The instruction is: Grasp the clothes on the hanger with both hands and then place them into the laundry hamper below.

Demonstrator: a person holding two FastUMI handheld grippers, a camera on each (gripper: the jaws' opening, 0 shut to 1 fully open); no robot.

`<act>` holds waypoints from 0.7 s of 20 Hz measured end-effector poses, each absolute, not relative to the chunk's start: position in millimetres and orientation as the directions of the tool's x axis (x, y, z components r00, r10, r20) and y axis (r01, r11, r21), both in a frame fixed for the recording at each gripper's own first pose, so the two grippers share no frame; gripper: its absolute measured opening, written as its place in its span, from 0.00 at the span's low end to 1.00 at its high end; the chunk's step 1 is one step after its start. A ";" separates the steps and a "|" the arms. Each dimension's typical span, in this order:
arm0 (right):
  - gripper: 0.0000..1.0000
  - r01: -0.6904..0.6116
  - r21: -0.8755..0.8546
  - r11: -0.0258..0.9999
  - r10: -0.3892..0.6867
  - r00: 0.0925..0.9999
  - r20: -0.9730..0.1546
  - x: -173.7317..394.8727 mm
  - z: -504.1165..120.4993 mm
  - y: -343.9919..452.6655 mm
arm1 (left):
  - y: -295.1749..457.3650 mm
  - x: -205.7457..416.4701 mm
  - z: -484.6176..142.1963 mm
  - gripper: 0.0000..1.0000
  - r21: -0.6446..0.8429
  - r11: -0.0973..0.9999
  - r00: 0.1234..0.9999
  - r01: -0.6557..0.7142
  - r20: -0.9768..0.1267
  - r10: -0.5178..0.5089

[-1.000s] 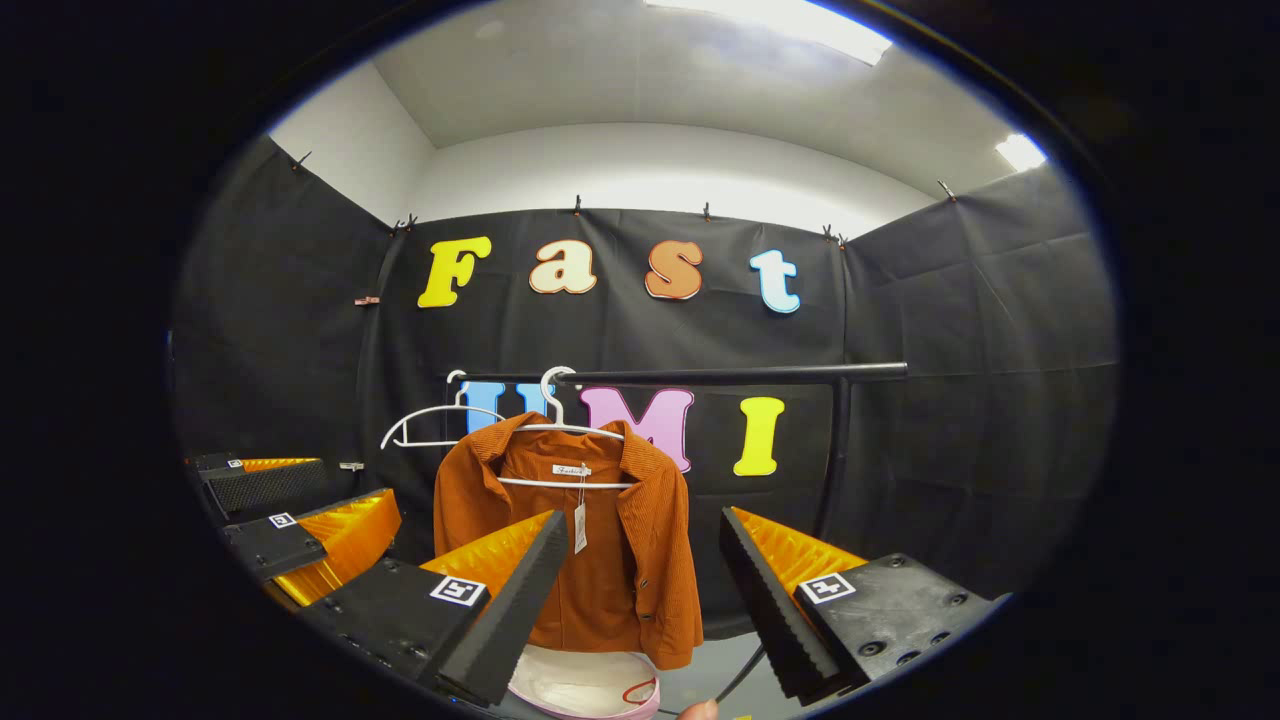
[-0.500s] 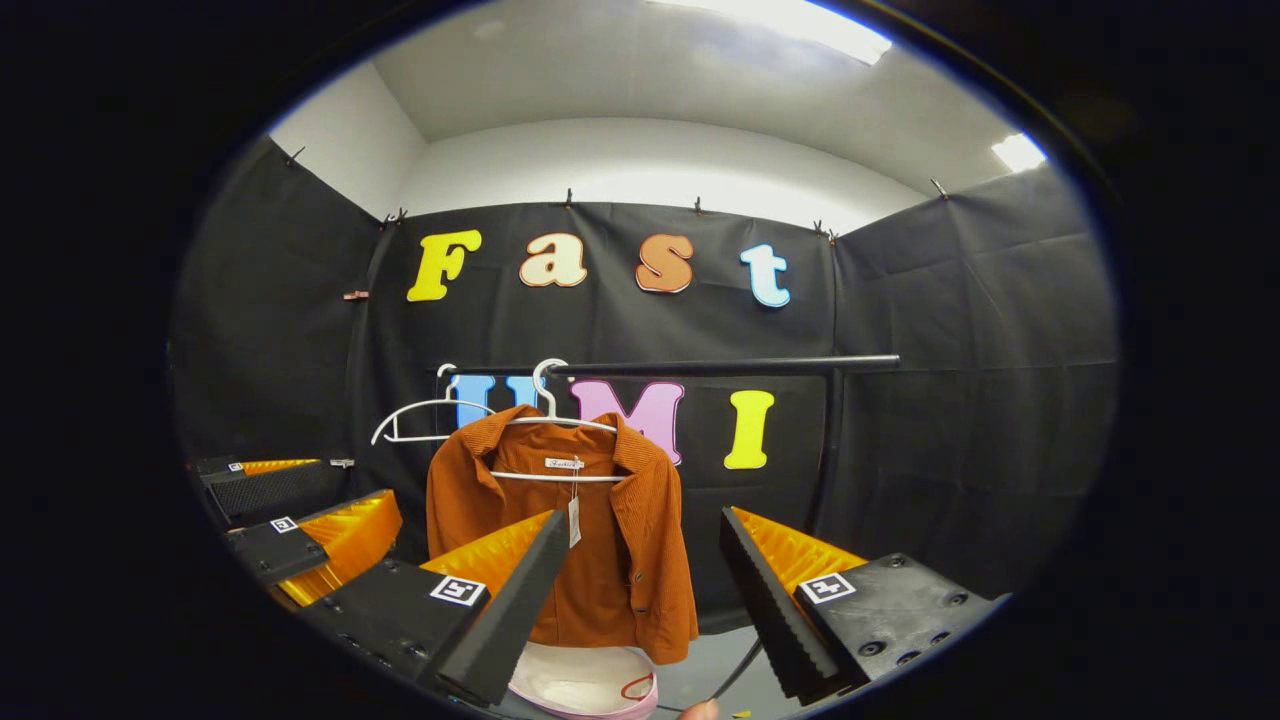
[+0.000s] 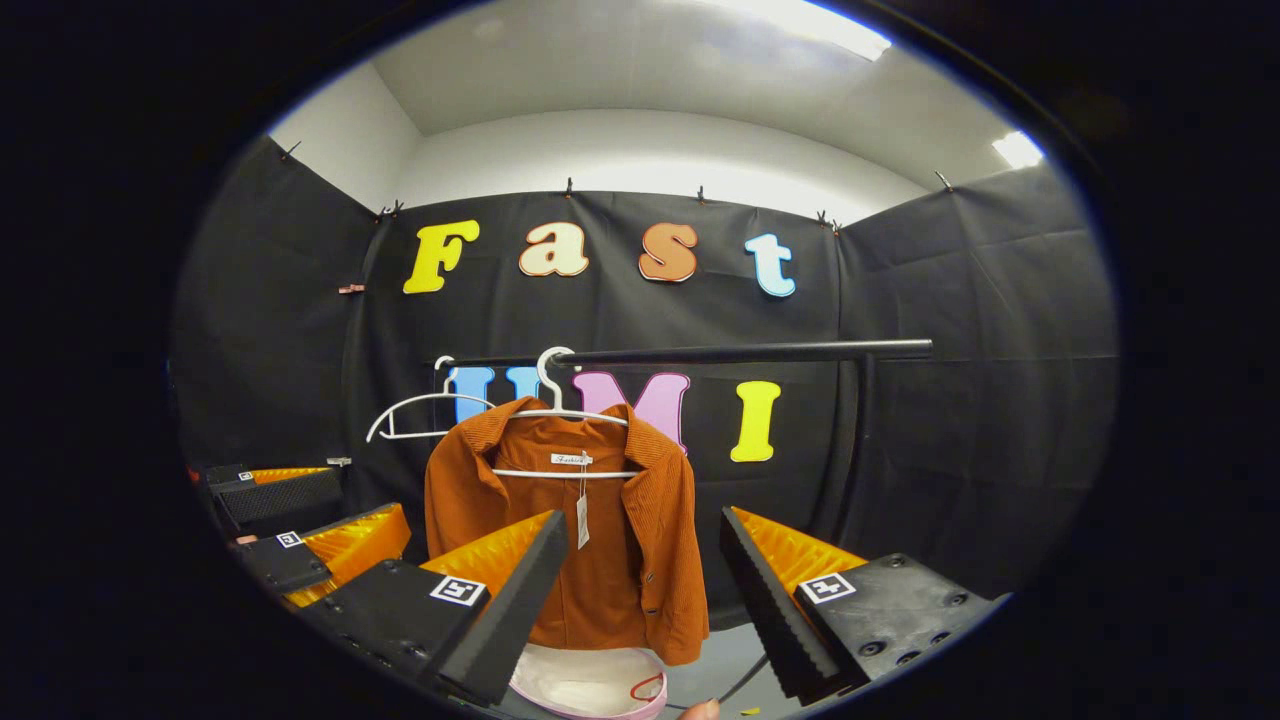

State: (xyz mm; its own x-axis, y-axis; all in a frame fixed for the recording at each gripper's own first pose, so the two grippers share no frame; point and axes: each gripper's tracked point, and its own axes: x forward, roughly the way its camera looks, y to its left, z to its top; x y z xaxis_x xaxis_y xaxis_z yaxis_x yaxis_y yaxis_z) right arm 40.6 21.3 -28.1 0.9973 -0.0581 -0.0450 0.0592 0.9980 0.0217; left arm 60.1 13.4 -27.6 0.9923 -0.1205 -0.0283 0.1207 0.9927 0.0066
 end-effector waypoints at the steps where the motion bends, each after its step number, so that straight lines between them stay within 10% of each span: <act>1: 0.97 0.065 0.035 0.997 -0.063 0.997 -0.048 46.3 -31.3 19.1 | 14.3 68.2 -28.9 0.98 0.000 0.993 0.992 0.121 -0.030 -0.121; 14: 0.98 -0.073 0.035 0.997 0.075 0.995 -0.066 195.7 -107.0 17.2 | 35.4 225.2 -98.6 0.98 0.044 0.995 0.992 -0.085 -0.090 0.089</act>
